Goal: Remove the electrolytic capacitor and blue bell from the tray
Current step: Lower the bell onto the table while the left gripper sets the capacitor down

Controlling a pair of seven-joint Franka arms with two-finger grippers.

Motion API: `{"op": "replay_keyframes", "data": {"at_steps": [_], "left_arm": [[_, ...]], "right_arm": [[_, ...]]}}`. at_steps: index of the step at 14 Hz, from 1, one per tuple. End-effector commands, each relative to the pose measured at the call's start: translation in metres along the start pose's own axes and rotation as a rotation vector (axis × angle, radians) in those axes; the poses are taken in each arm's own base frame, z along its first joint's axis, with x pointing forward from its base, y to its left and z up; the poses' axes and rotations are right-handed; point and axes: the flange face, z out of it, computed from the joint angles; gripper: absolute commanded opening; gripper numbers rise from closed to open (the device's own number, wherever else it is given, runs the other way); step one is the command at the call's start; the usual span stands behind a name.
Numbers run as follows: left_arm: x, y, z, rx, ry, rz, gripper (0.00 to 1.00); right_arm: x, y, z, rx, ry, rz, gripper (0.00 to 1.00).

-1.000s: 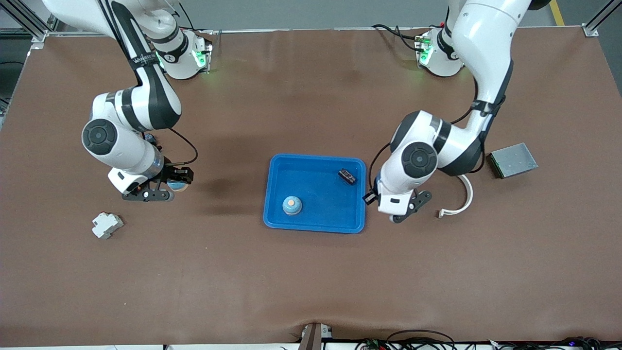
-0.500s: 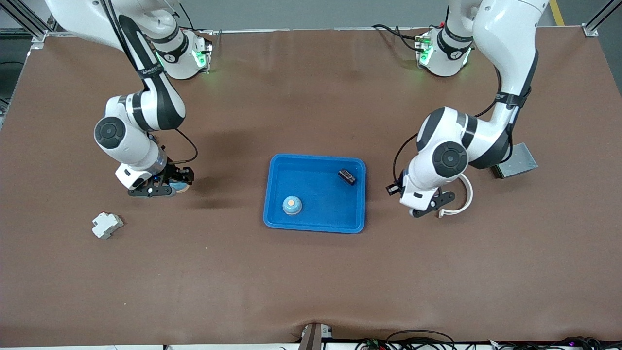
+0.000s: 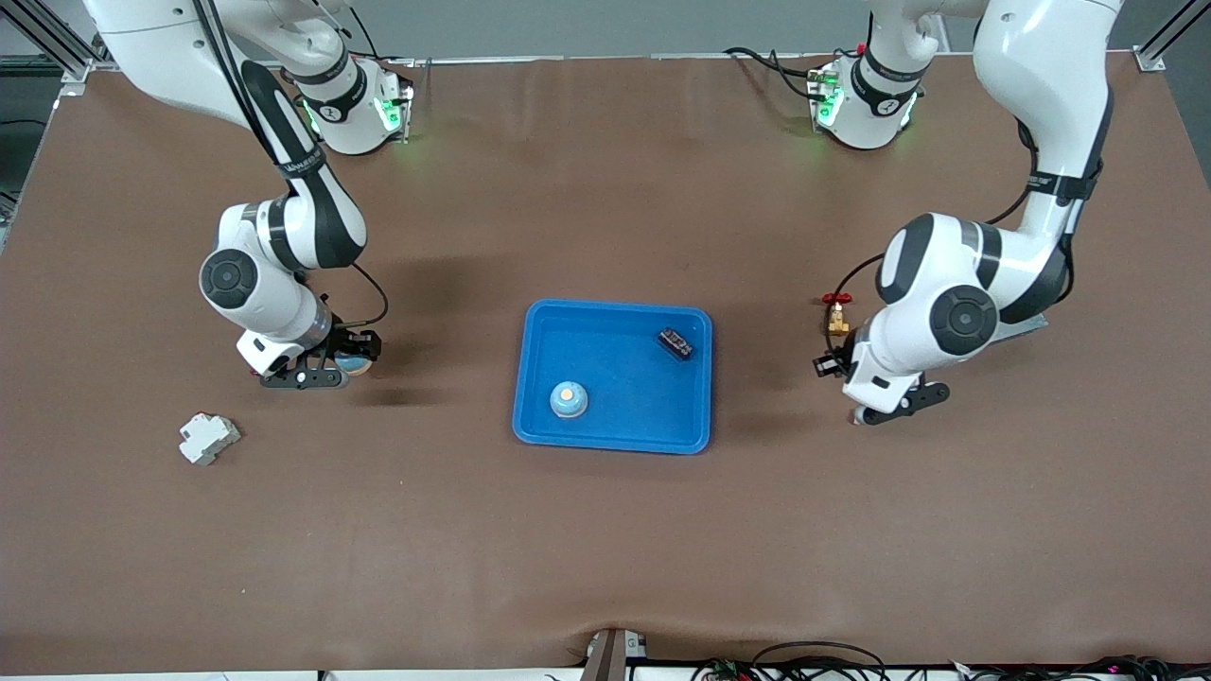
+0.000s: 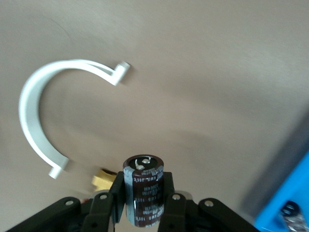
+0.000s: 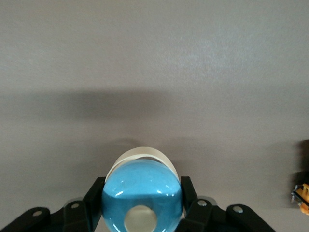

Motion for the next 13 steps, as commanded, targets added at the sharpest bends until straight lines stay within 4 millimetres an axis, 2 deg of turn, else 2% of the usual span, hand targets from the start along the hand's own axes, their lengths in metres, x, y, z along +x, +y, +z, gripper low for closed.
{"op": "replay_keyframes", "data": {"at_steps": [1, 3, 8, 11, 13], "left_arm": [[0.010, -0.026, 0.004, 0.028, 0.017, 0.037, 0.00], [0.020, -0.040, 0.012, 0.042, 0.027, 0.040, 0.00], [0.023, -0.041, 0.034, 0.048, 0.017, 0.042, 0.00], [0.024, -0.046, 0.061, 0.060, 0.031, 0.057, 0.00], [0.027, -0.054, 0.065, 0.056, 0.033, 0.046, 0.00]], "right_arm": [[0.002, 0.007, 0.011, 0.045, -0.014, 0.027, 0.00], [0.002, 0.009, 0.018, 0.076, -0.027, 0.028, 0.00], [0.005, 0.010, 0.028, 0.080, 0.006, 0.019, 0.00], [0.006, 0.008, 0.035, 0.076, 0.032, 0.017, 0.00], [0.007, 0.008, 0.038, 0.074, 0.039, 0.018, 0.00]]}}
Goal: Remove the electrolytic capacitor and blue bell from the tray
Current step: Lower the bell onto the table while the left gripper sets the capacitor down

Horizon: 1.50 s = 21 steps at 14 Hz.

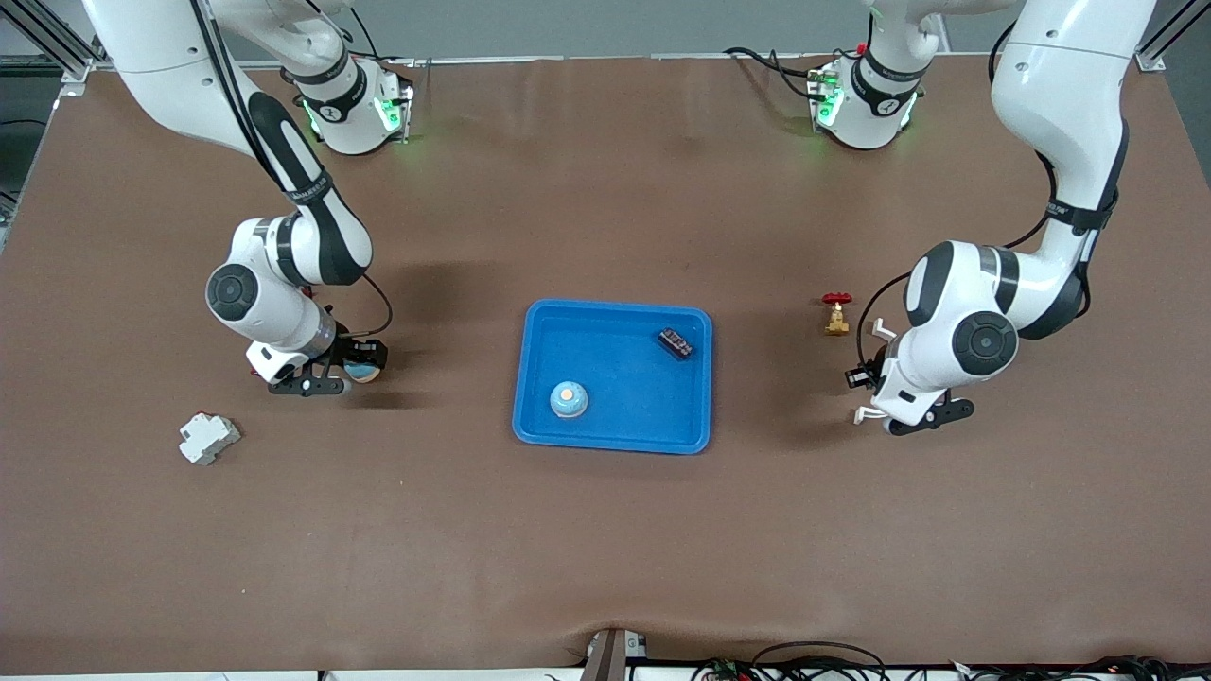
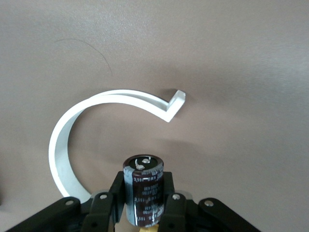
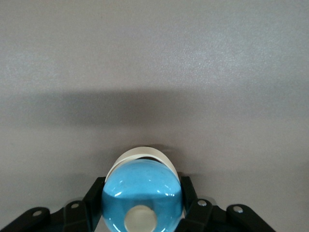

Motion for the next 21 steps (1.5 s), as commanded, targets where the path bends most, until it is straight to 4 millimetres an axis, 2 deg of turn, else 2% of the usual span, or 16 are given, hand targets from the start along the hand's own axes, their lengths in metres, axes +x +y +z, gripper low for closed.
{"op": "replay_keyframes", "data": {"at_steps": [1, 4, 5, 6, 7, 9, 10, 14, 17, 18, 19, 20, 21], "left_arm": [[-0.001, -0.008, 0.003, 0.011, 0.017, 0.010, 0.00], [0.000, -0.012, 0.013, 0.015, 0.001, 0.005, 0.00], [0.000, -0.013, 0.014, 0.016, -0.002, 0.003, 0.00], [0.001, -0.013, 0.018, 0.016, -0.007, 0.000, 0.00], [0.001, -0.013, 0.020, 0.017, -0.010, 0.002, 0.00], [0.001, -0.012, 0.026, 0.019, -0.018, 0.002, 0.00], [0.001, -0.012, 0.028, 0.019, -0.021, 0.002, 0.00], [0.001, -0.012, 0.032, 0.021, -0.027, 0.003, 0.00], [0.001, -0.010, 0.036, 0.022, -0.032, 0.006, 0.07], [0.001, -0.010, 0.036, 0.022, -0.032, 0.006, 0.08], [0.001, -0.011, 0.036, 0.022, -0.033, 0.004, 0.17], [0.001, -0.010, 0.036, 0.022, -0.033, 0.004, 0.31], [0.001, -0.010, 0.035, 0.022, -0.031, 0.006, 0.48]], "right_arm": [[0.002, 0.001, 0.006, 0.018, 0.011, 0.005, 0.00], [0.002, 0.002, 0.009, 0.016, 0.023, 0.009, 0.00], [0.002, 0.002, 0.011, 0.015, 0.020, 0.013, 0.10], [0.003, 0.004, 0.013, 0.015, 0.020, 0.017, 0.77], [0.003, 0.007, 0.015, 0.014, 0.016, 0.022, 1.00], [0.006, 0.002, 0.005, 0.019, 0.018, 0.011, 1.00], [0.013, 0.000, -0.011, 0.027, 0.010, 0.008, 1.00], [0.067, -0.035, -0.124, 0.064, -0.144, 0.081, 1.00], [0.084, -0.083, -0.184, 0.077, -0.058, 0.118, 1.00], [0.088, -0.099, -0.197, 0.082, -0.029, 0.130, 1.00], [0.090, -0.118, -0.212, 0.084, 0.002, 0.143, 1.00], [0.091, -0.139, -0.222, 0.092, 0.025, 0.152, 1.00], [0.092, -0.152, -0.225, 0.096, 0.038, 0.172, 1.00]]}}
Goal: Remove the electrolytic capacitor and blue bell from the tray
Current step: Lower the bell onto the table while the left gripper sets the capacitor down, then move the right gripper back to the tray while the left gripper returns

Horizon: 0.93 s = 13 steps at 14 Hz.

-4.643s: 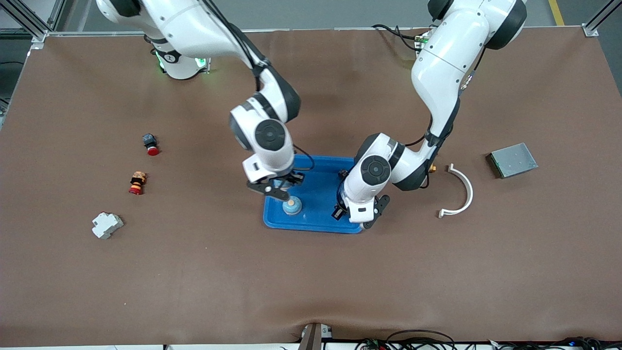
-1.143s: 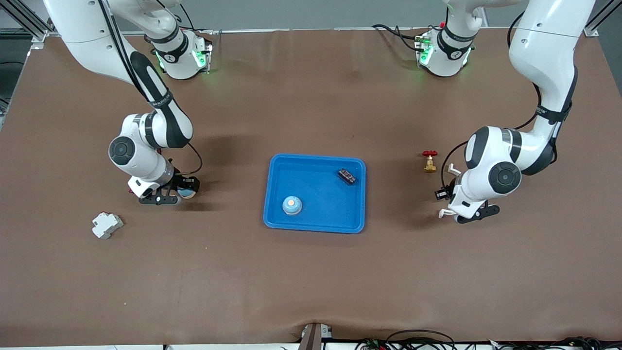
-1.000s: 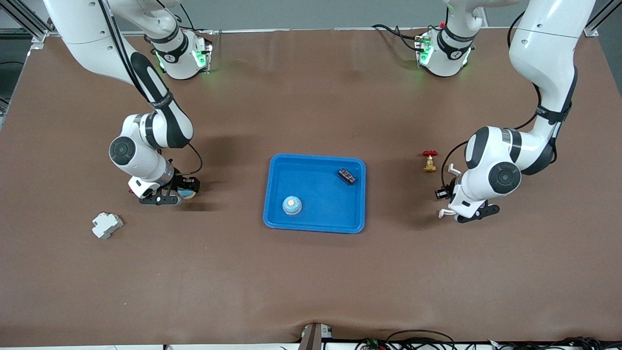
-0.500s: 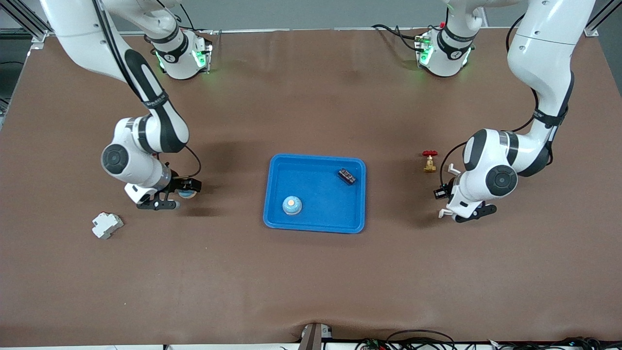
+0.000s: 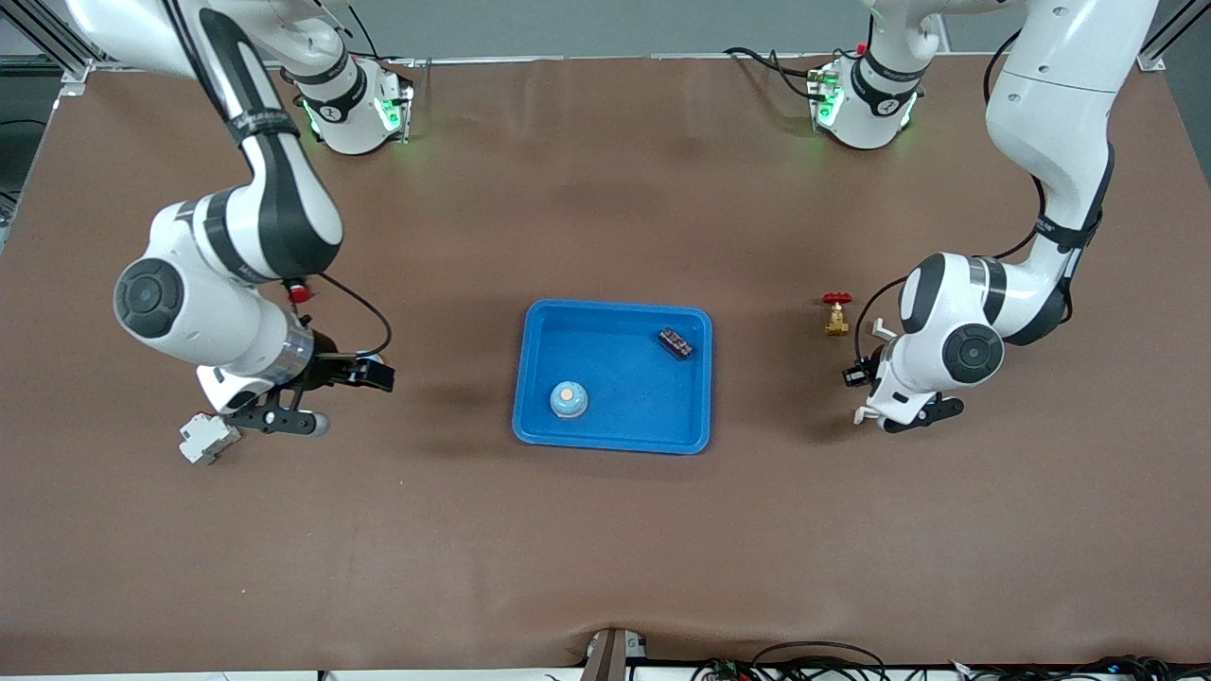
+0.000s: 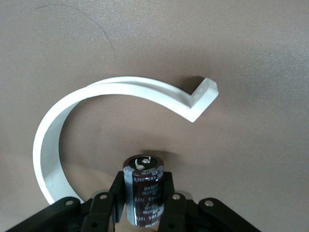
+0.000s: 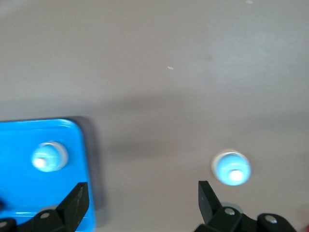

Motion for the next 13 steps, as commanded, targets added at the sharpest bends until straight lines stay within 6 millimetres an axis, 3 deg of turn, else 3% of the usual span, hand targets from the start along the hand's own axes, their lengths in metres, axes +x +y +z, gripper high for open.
{"op": "replay_keyframes", "data": {"at_steps": [1, 3, 5, 7, 10, 13], "left_arm": [[0.002, 0.000, -0.002, 0.010, 0.019, 0.017, 0.58], [0.003, -0.001, -0.004, 0.007, 0.021, 0.013, 1.00], [0.002, -0.001, -0.013, 0.008, 0.026, -0.002, 1.00], [-0.004, -0.005, -0.036, 0.027, 0.010, -0.001, 1.00], [-0.016, -0.005, -0.102, 0.055, -0.025, -0.020, 1.00], [-0.025, 0.012, -0.156, 0.052, -0.118, -0.034, 1.00]], "right_arm": [[-0.001, -0.043, -0.004, 0.004, 0.033, 0.043, 1.00], [-0.011, -0.074, 0.007, -0.025, 0.058, 0.060, 1.00], [-0.026, -0.108, 0.027, -0.032, 0.080, 0.112, 1.00], [-0.039, -0.136, 0.049, -0.047, 0.118, 0.141, 1.00], [-0.048, -0.162, 0.084, -0.001, 0.141, 0.261, 1.00], [-0.068, -0.185, 0.125, -0.019, 0.125, 0.294, 1.00]]}}
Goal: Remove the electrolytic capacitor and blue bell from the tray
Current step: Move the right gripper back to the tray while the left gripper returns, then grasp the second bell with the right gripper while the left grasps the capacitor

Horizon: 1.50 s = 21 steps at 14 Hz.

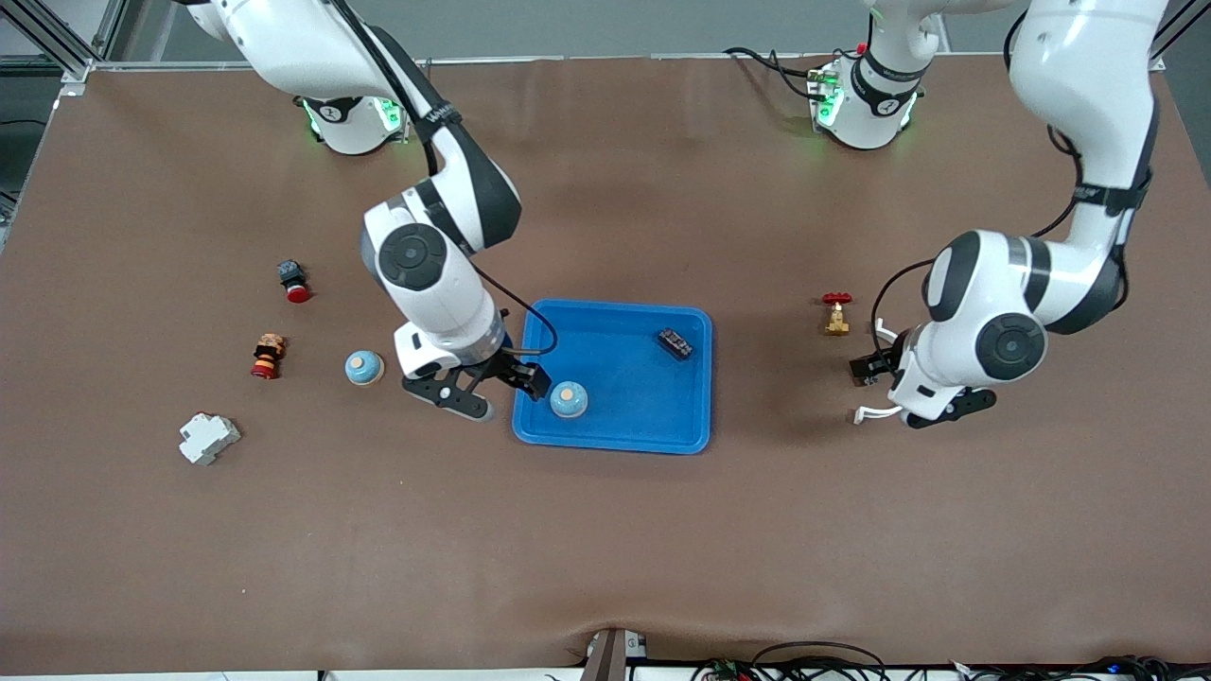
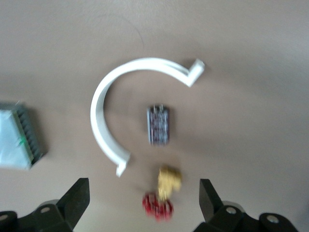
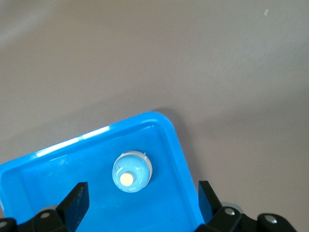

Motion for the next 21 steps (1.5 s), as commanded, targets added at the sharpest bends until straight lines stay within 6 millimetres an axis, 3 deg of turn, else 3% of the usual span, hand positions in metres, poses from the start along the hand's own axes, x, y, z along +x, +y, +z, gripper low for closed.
{"op": "replay_keyframes", "data": {"at_steps": [1, 9, 12, 15, 17, 21], "left_arm": [[-0.010, 0.007, -0.039, 0.008, -0.052, -0.026, 1.00], [-0.074, 0.107, -0.105, -0.110, -0.043, -0.323, 1.00], [-0.087, 0.146, -0.108, -0.172, -0.054, -0.462, 1.00], [-0.107, 0.191, -0.101, -0.220, -0.006, -0.595, 1.00], [-0.112, 0.218, -0.083, -0.238, 0.002, -0.643, 1.00], [-0.106, 0.255, -0.048, -0.310, 0.064, -0.820, 1.00]], "right_arm": [[-0.016, -0.016, 0.025, -0.021, 0.001, 0.044, 1.00], [-0.058, -0.039, 0.075, -0.013, 0.010, 0.071, 1.00], [-0.062, -0.040, 0.090, -0.018, 0.019, 0.074, 1.00], [-0.060, -0.039, 0.094, -0.027, 0.029, 0.062, 1.00], [-0.056, -0.040, 0.095, -0.027, 0.035, 0.059, 1.00], [-0.052, -0.049, 0.087, -0.021, 0.047, 0.060, 1.00]]}}
